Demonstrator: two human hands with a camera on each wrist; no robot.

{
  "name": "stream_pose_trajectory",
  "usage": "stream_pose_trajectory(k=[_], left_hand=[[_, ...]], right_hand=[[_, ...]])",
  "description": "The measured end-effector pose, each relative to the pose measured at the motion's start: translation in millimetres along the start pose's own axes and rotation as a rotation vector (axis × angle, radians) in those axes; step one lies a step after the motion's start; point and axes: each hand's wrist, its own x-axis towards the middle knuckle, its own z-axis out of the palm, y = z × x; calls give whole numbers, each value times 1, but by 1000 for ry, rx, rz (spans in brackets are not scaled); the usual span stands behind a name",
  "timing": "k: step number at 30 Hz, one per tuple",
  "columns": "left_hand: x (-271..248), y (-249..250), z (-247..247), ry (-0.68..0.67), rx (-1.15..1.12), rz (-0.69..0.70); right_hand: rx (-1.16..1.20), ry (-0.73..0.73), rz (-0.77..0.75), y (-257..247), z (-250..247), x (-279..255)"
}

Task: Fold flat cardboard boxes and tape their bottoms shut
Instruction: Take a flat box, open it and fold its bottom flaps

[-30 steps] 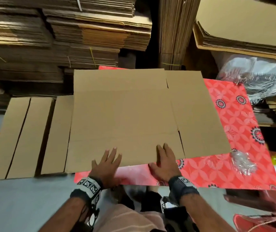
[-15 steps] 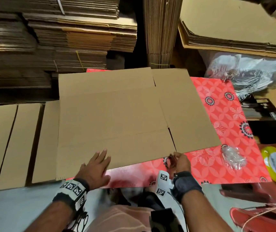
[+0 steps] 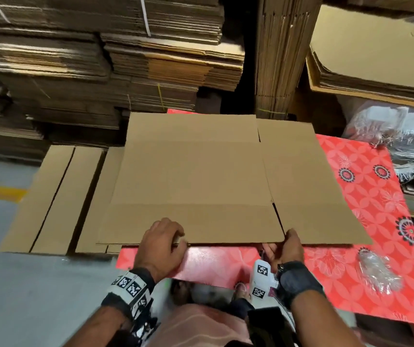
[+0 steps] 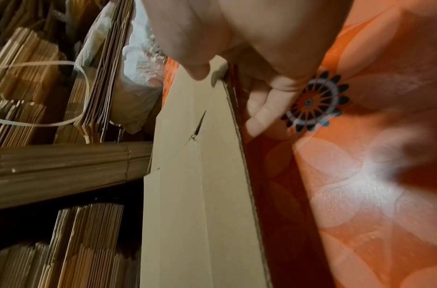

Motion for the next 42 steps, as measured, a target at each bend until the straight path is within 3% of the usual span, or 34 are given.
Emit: stream_pose_trajectory(k=[3, 7, 10, 12, 16, 22, 25, 32, 42], left_hand=[[-13, 15, -8, -1, -285, -196], [-37, 27, -4, -37, -477, -416], [-44, 43, 2, -150, -851, -732], [-42, 55, 0, -63, -1109, -866], [-27, 86, -6, 167, -1374, -929], [-2, 120, 3, 389, -1493, -977], [0, 127, 11, 474, -1565, -930], [-1, 120, -9, 460, -1618, -817], [-2, 146, -92, 527, -1622, -483]], right_hand=[[31, -19, -23, -10, 2, 8], [13, -112, -27, -40, 4, 3], [-6, -192, -64, -62, 3, -7], [1, -264, -74, -72, -2, -14], [-15, -354, -72, -86, -22, -19], [-96, -406, -60, -103, -55, -17], [-86, -404, -54, -109, -65, -19], [-32, -384, -22, -109, -53, -39], [156, -493, -226, -140, -25, -121]])
